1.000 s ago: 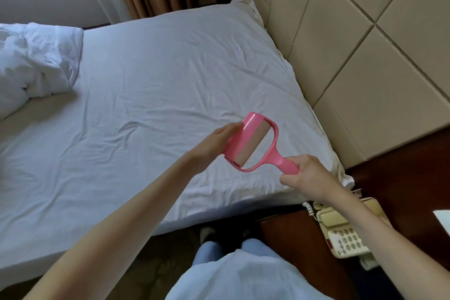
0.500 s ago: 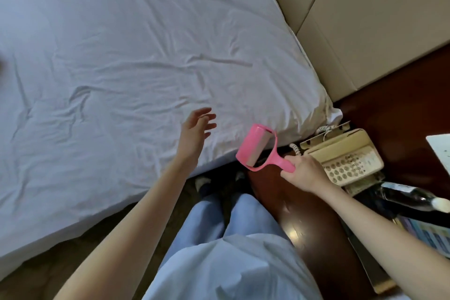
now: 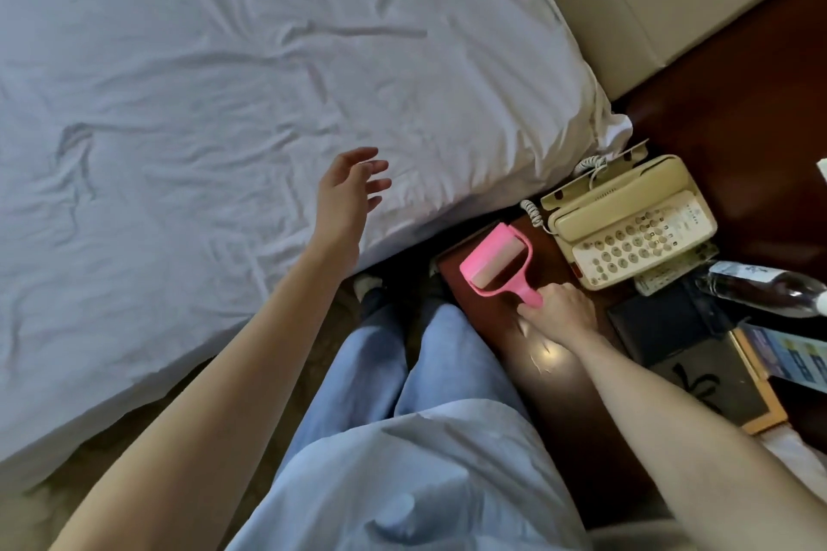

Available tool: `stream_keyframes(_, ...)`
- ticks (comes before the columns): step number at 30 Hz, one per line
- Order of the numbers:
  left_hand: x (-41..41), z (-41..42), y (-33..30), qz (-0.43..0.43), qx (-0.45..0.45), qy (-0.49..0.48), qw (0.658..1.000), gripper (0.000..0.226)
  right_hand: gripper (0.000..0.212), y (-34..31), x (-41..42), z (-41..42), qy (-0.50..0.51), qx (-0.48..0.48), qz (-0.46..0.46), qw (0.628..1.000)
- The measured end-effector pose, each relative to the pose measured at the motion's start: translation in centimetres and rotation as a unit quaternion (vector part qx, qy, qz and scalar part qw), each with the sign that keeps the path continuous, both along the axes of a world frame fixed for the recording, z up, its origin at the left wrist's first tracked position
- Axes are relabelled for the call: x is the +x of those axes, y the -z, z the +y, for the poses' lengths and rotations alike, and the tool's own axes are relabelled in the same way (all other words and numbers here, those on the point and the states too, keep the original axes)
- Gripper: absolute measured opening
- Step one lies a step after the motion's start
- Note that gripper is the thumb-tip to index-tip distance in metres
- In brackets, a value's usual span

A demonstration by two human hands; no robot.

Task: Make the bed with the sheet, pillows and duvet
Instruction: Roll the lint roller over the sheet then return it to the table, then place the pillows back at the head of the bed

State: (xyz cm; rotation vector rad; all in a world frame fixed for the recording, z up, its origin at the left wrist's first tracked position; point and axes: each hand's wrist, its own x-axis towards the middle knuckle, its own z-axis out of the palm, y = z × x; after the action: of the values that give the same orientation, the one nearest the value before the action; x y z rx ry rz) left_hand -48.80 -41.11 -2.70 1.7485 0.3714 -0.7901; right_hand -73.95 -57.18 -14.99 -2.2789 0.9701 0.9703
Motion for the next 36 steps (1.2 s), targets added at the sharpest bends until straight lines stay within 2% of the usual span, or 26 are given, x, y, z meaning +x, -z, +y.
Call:
stream_keyframes(2,-0.1,-0.3,0.4,0.006,0.003,-0.012,1.0,0.024,0.027,0.8,-0.4,-0.1,0.011,-0.02,0.014,1.0)
stream_keyframes(6,-0.7,-0.4,1.2,0.019,0.013,-0.034,0.999,0.024,0.04,1.8,-1.4,0.2,0.027,-0.032,0.063,0.997)
stream_keyframes(9,-1.3,-0.4,1.3,0.024,0.017,-0.043,0.999,0.025,0.038,2.3,-1.8,0.5,0.025,-0.014,0.094,0.995)
stream_keyframes(12,-2.0,-0.5,1.0,0.022,0.016,-0.049,0.998,0.026,0.033,2.2,-2.1,0.3,-0.008,-0.011,0.088,0.996)
stream_keyframes(17,-2.9,-1.2,0.4,0.016,0.017,-0.054,0.998,0.024,0.023,0.9,-1.6,0.1,-0.003,-0.042,0.021,0.999)
stream_keyframes(25,-3.9,0.0,-0.7,0.015,-0.004,-0.026,1.0,0.026,0.014,-3.0,2.7,0.6,0.036,-0.018,-0.118,0.992)
stream_keyframes(29,-3.8,2.4,-1.7,0.016,-0.021,-0.048,0.998,0.028,0.012,-5.3,5.9,1.9,0.086,0.02,-0.189,0.978)
stream_keyframes(36,-1.9,9.7,-3.4,-0.001,-0.051,-0.095,0.994,0.029,0.007,-11.3,13.0,8.0,0.102,0.049,-0.318,0.941)
